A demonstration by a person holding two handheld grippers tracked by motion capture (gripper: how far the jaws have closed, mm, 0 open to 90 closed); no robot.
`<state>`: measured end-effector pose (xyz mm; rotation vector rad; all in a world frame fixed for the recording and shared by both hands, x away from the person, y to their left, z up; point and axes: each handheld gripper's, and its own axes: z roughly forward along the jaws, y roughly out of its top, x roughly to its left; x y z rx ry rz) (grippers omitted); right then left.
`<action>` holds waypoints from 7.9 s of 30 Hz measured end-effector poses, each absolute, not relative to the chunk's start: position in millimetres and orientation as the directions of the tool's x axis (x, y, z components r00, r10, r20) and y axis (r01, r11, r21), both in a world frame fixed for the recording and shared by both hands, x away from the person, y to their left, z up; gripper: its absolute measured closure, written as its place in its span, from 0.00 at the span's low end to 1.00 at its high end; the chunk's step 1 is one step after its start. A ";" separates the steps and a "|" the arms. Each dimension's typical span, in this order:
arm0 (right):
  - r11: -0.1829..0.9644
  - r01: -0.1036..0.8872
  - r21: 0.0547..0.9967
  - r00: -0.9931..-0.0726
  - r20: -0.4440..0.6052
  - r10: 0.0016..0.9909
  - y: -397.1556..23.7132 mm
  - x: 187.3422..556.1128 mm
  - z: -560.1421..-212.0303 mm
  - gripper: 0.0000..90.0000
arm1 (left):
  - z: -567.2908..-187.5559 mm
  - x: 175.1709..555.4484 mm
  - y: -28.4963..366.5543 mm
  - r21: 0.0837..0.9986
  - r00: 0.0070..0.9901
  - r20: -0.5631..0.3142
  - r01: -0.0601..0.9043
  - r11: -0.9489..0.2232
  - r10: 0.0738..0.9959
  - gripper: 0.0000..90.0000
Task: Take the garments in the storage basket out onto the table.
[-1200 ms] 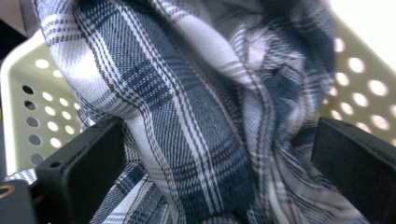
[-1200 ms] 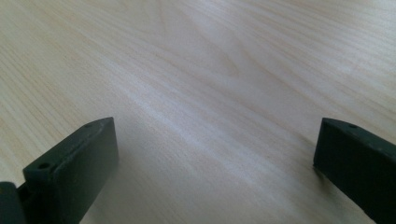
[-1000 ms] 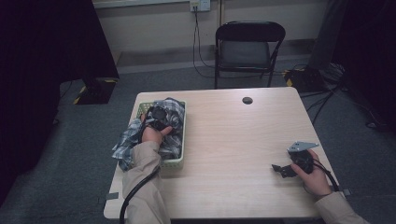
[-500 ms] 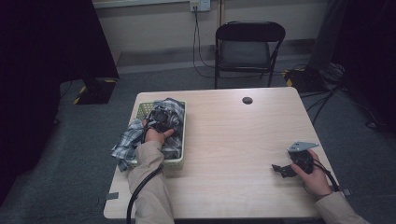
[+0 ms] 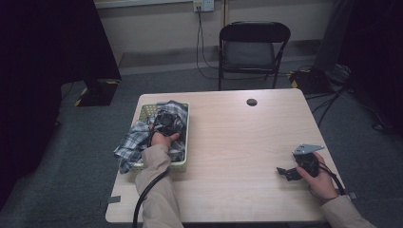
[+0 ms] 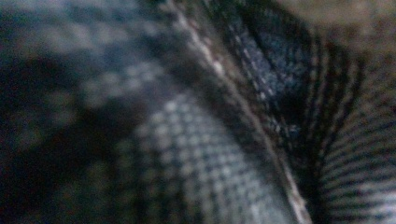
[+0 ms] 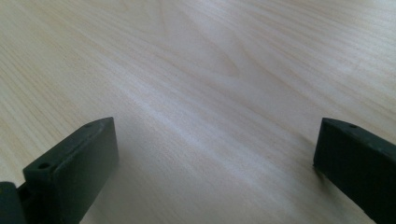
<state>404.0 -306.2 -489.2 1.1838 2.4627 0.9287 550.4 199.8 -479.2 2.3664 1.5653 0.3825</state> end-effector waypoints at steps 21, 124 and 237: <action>0.465 0.607 0.644 -0.636 0.043 0.770 -306.3 403.9 -489.2 0.00 | -437.1 521.0 199.1 0.527 0.328 0.142 0.773 -0.352 0.934 0.60; 0.464 0.607 0.645 -0.636 0.043 0.771 -306.2 403.9 -489.1 0.00 | -241.3 476.3 92.7 0.770 0.682 -0.137 0.529 -0.355 0.719 0.61; 0.466 0.605 0.646 -0.637 0.042 0.770 -306.3 404.0 -489.2 0.00 | -361.5 495.3 -57.7 0.702 0.750 -0.218 0.565 -0.434 0.624 0.60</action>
